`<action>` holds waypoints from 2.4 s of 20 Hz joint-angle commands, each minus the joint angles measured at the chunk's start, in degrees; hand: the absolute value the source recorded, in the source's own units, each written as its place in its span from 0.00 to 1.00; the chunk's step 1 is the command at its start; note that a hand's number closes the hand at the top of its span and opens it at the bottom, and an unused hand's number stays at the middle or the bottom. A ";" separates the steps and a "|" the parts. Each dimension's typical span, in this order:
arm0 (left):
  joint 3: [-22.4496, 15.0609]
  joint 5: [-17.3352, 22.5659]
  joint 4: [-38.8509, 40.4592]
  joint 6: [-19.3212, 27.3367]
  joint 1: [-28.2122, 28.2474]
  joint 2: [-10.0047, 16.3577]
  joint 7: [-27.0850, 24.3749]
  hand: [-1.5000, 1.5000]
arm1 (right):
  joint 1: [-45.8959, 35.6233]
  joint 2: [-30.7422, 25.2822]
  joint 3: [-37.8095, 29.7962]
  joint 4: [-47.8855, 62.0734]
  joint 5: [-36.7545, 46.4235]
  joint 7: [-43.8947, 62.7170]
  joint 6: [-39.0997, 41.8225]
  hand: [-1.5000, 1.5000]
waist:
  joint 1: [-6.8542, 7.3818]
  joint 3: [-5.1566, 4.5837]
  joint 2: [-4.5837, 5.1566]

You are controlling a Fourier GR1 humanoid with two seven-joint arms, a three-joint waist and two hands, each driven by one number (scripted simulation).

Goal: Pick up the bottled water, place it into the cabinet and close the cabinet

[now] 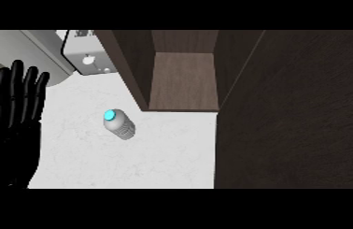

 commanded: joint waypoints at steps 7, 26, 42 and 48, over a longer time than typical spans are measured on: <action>-2.16 10.66 0.10 -0.91 4.26 -3.99 7.83 0.00 | 11.59 0.17 5.51 -4.41 -8.01 5.03 8.15 0.00 | -0.61 0.64 -0.10; -9.46 12.26 -23.85 0.92 25.15 -4.19 15.22 0.00 | 38.10 -0.33 6.19 -26.90 -12.99 5.28 16.63 0.00 | -0.91 0.68 -0.35; -3.50 13.21 -5.87 -0.63 18.29 -3.66 9.36 0.00 | 50.24 -0.42 6.20 -31.12 -13.16 -1.56 22.24 0.00 | -2.07 0.61 -0.19; 1.63 17.81 4.83 -3.90 18.23 -3.54 2.30 0.00 | 52.92 -3.64 -0.22 -30.58 -19.61 -4.64 25.76 0.00 | -1.89 0.58 -0.15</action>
